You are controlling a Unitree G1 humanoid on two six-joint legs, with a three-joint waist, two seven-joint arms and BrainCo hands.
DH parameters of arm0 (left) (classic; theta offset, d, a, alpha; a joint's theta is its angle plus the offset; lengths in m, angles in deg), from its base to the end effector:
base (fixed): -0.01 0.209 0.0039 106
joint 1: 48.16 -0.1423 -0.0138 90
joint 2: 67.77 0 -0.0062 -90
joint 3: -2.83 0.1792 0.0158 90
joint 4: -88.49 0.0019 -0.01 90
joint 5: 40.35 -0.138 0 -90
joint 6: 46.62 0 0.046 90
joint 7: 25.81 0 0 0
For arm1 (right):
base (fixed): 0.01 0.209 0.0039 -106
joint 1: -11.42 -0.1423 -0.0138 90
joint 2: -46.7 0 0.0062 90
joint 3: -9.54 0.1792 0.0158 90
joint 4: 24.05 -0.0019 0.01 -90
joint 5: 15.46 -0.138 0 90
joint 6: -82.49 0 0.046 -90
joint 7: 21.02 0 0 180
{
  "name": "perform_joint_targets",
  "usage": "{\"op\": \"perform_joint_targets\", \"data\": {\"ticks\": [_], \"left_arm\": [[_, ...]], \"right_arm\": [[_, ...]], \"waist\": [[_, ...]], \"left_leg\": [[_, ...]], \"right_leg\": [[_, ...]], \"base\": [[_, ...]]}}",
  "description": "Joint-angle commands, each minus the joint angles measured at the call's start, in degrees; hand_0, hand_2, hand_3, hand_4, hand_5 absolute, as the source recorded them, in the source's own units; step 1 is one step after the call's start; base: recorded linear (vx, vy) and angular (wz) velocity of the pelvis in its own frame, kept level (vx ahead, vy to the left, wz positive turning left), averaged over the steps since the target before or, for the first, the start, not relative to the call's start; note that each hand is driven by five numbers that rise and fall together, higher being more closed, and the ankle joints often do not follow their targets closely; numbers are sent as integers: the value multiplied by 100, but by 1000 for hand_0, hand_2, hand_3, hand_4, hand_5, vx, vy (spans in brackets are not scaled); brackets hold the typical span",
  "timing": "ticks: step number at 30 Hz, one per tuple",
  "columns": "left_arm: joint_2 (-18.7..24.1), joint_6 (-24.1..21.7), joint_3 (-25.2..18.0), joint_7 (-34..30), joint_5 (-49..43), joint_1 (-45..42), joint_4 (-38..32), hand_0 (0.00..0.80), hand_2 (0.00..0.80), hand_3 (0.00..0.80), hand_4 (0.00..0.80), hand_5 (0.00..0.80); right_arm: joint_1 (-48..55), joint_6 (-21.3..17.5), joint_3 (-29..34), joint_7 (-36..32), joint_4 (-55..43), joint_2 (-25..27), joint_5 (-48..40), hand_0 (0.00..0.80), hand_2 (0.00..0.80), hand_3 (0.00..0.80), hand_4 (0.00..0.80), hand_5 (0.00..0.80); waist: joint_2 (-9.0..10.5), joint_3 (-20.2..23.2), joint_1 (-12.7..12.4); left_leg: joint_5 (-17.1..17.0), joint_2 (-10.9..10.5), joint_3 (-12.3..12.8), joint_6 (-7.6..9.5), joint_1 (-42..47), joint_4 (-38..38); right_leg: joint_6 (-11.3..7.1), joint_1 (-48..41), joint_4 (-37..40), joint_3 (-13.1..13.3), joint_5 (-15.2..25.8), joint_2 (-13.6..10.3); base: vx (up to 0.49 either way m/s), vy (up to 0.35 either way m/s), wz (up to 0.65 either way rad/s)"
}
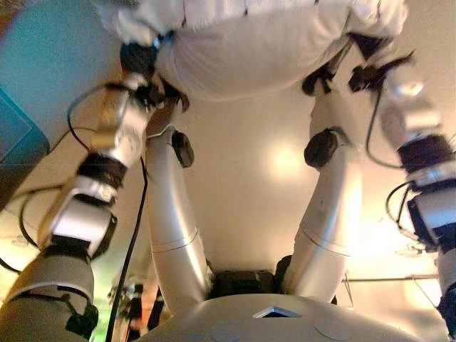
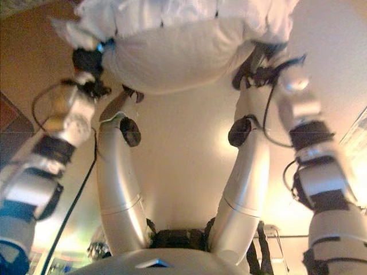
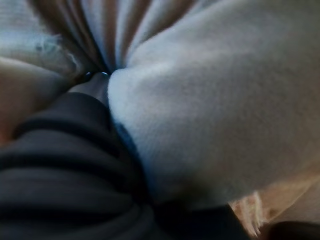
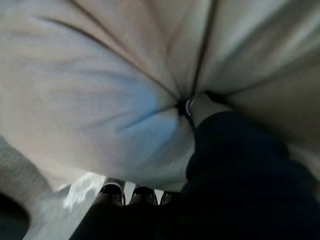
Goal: Pick up the cushion and take it to the sofa
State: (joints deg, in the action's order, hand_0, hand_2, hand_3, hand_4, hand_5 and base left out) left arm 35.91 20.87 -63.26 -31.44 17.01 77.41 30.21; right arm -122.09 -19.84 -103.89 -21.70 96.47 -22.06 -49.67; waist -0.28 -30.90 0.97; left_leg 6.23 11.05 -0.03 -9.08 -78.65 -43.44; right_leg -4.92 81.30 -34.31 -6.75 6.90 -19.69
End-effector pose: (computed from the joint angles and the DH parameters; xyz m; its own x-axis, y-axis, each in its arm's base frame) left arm 0.3048 0.1947 0.1157 0.9355 -0.1659 0.3120 0.2541 0.9294 -0.2678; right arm 0.3198 -0.2095 0.1664 0.9382 0.2132 0.2727 -0.1530 0.9621 -0.2256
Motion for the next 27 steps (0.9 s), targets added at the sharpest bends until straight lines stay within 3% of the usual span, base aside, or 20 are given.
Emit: {"op": "perform_joint_targets", "data": {"ticks": [1,6,10,15,16,17,20,23,26,27], "left_arm": [[-781,-789,223,-359,-610,-575,-1734,800,800,800,800,800],[-709,-468,69,-727,-555,-1186,-2158,800,800,800,800,800],[-559,14,-202,-1120,-282,-1809,-2544,800,800,800,800,800],[-551,-184,-639,-878,-394,-2437,-3158,800,800,800,800,800],[-564,-359,-757,-753,-552,-2559,-3346,800,800,800,800,800],[-600,-402,-956,-649,-805,-2854,-3668,800,800,800,800,800],[-649,-546,-1232,-713,-1115,-3312,-4252,800,800,800,800,800],[-704,-252,-1347,-522,-1063,-3478,-4486,800,800,800,800,800],[-675,-78,-1349,-409,-990,-3585,-4600,800,800,800,800,800],[-640,-3,-1328,-392,-965,-3654,-4639,800,800,800,800,800]], "right_arm": [[660,-825,-174,110,-1737,-445,612,800,800,800,800,800],[1934,-1138,316,242,-2364,-586,861,800,800,800,800,800],[3072,-1083,786,12,-2922,-652,880,800,800,800,800,800],[3736,-1153,1031,-77,-3674,-805,1288,800,800,800,800,800],[3836,-1336,1083,-130,-3875,-869,1267,800,800,800,800,800],[4066,-1255,1161,-167,-4240,-1062,1294,800,800,800,800,800],[4403,-1356,1302,-194,-4731,-1233,1425,800,800,800,800,800],[4404,-1218,1332,-14,-5026,-1294,1498,800,800,800,800,800],[4408,-1063,1311,84,-5179,-1311,1573,800,800,800,800,800],[4488,-975,1308,161,-5285,-1280,1602,800,800,800,800,800]], "waist": [[8,111,-105],[158,111,-184],[204,700,-207],[188,1265,-236],[198,1392,-251],[225,1749,-309],[230,2120,-396],[222,2382,-450],[189,2531,-434],[197,2596,-356]], "left_leg": [[-885,321,-168,-53,1615,1527],[-835,-11,-39,117,3643,2372],[-777,-146,137,289,4932,2811],[-693,-157,170,347,6028,3222],[-674,-169,172,363,6240,3323],[-632,-214,189,397,6736,3606],[-596,-207,212,402,7388,4022],[-690,-142,209,386,7851,4467],[-781,-96,118,405,8137,4773],[-755,-103,-3,443,8240,4844]], "right_leg": [[-824,-1668,793,134,113,-219],[-911,-3687,1430,-177,37,-59],[-904,-4947,1837,-377,98,-148],[-894,-6128,2193,-587,58,-169],[-887,-6376,2305,-625,48,-152],[-871,-6929,2585,-722,22,-71],[-845,-7660,2994,-816,-39,50],[-808,-8085,3150,-871,-167,182],[-722,-8310,3131,-759,-461,445],[-587,-8411,3133,-494,-633,719]], "base": [[10,-144,1],[77,-128,17],[209,-14,15],[155,16,13],[311,-24,7],[334,-22,6],[292,-18,2],[111,-20,8],[77,-74,6],[60,-145,2]]}}
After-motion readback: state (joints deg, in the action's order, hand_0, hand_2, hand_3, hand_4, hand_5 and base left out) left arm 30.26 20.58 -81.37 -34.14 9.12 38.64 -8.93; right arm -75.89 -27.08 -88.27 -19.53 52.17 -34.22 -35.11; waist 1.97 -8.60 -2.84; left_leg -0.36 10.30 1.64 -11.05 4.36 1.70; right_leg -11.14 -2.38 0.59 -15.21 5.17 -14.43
